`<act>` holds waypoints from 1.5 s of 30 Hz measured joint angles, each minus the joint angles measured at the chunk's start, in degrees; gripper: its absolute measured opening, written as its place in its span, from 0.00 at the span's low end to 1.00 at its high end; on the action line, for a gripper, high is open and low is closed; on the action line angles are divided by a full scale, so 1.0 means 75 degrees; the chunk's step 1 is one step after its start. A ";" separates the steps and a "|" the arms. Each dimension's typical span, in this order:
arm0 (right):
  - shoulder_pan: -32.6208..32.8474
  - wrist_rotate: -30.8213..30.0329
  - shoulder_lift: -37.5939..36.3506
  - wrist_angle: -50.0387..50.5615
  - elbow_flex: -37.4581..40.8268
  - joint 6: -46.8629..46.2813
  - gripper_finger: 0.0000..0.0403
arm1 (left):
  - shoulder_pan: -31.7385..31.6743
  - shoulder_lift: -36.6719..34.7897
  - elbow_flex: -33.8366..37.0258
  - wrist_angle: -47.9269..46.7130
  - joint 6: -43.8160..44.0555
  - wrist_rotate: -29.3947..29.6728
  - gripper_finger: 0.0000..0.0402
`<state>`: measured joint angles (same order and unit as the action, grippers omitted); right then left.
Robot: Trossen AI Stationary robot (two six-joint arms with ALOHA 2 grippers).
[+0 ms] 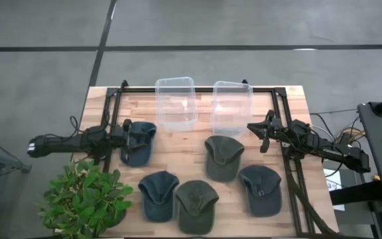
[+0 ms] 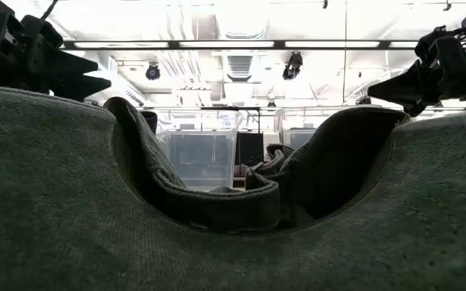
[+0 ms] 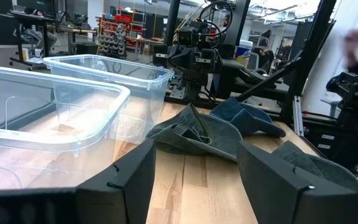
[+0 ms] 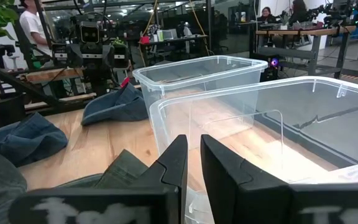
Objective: Pick & Place hat
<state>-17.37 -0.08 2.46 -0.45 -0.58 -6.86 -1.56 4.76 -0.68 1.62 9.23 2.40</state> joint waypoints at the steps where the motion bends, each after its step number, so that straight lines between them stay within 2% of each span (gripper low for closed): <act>1: 0.0000 -0.0002 0.0000 -0.0002 0.0000 0.0001 0.11 | 0.0002 0.0001 0.0000 -0.0001 0.0000 0.0001 0.54; 35: -0.0001 -0.0001 -0.0001 0.0000 0.0000 -0.0014 0.11 | 0.0002 0.0001 0.0001 -0.0001 0.0001 0.0000 0.54; 45: -0.0001 0.0003 -0.0001 0.0000 0.0000 -0.0909 0.11 | 0.0003 -0.0001 0.0001 -0.0001 0.0000 0.0001 0.54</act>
<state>-17.38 -0.05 2.45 -0.45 -0.58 -13.67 -1.54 4.76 -0.67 1.61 9.23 2.42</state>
